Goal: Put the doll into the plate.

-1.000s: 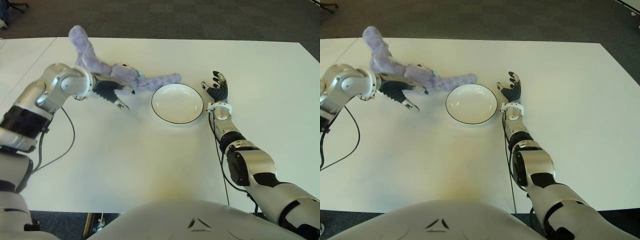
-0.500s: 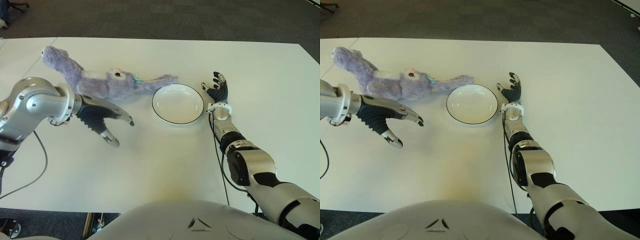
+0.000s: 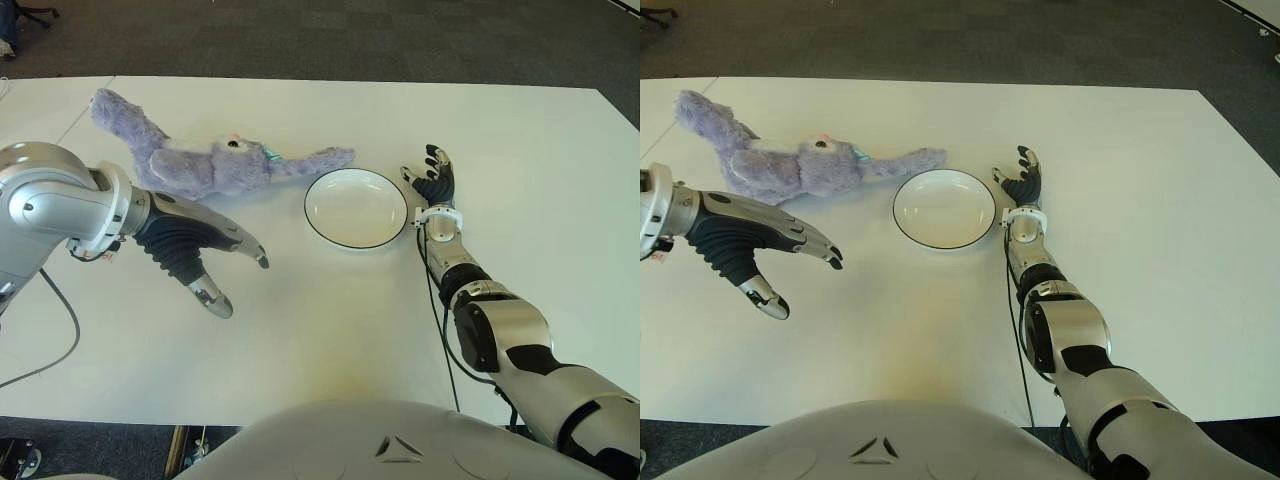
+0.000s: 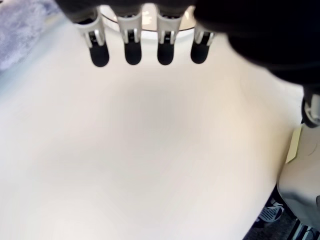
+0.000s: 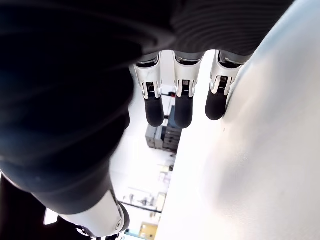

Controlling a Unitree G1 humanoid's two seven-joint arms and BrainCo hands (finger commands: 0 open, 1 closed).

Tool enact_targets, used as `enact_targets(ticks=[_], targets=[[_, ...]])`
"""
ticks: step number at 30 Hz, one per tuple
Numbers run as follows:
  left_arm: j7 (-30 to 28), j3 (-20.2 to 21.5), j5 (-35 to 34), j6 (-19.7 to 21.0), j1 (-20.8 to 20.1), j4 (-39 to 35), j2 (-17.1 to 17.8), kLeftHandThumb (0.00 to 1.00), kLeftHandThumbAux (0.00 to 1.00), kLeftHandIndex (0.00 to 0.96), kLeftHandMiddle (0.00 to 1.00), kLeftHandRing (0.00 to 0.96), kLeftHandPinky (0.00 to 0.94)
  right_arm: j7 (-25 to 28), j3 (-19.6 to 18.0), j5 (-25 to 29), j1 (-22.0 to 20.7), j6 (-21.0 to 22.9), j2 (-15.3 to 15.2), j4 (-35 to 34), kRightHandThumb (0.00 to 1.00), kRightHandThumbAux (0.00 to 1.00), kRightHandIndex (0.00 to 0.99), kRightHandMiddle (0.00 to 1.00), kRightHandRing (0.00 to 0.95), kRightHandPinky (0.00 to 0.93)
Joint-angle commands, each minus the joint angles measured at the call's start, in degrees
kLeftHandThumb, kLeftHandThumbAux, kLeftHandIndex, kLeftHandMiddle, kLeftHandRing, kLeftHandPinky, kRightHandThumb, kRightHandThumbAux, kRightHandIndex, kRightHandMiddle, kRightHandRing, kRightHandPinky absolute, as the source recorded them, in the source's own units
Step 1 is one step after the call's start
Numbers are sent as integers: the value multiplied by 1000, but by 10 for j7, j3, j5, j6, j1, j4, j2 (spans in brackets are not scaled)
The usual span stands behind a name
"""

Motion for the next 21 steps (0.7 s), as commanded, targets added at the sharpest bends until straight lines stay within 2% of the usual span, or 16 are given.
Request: enact_targets(ticks=[1, 9, 12, 14, 16, 21], targets=[[-28, 13, -10, 14, -12, -6, 0, 107, 258, 0, 0, 0, 18, 8, 4, -8, 106, 66, 27, 69, 335, 859, 155, 138, 117, 128], [-7, 36, -17, -2, -29, 10, -31, 173, 276, 0, 0, 0, 7, 7, 7, -9, 107, 66, 26, 69, 332, 860, 148, 135, 116, 133], [8, 50, -11, -34, -39, 28, -51, 201, 295, 0, 0, 0, 23, 5, 9, -10, 107, 66, 26, 69, 332, 861, 148, 136, 121, 138], [21, 64, -9, -68, -47, 50, -67, 232, 322, 0, 0, 0, 42, 5, 9, -10, 107, 65, 26, 69, 330, 861, 148, 137, 122, 142], [66, 98, 4, -127, -42, 84, -98, 254, 363, 0, 0, 0, 27, 7, 10, -10, 107, 65, 25, 69, 322, 862, 149, 140, 125, 149], [147, 162, 39, -219, -30, 139, -139, 273, 399, 0, 0, 0, 0, 10, 10, -8, 107, 64, 25, 69, 318, 865, 153, 138, 121, 135]])
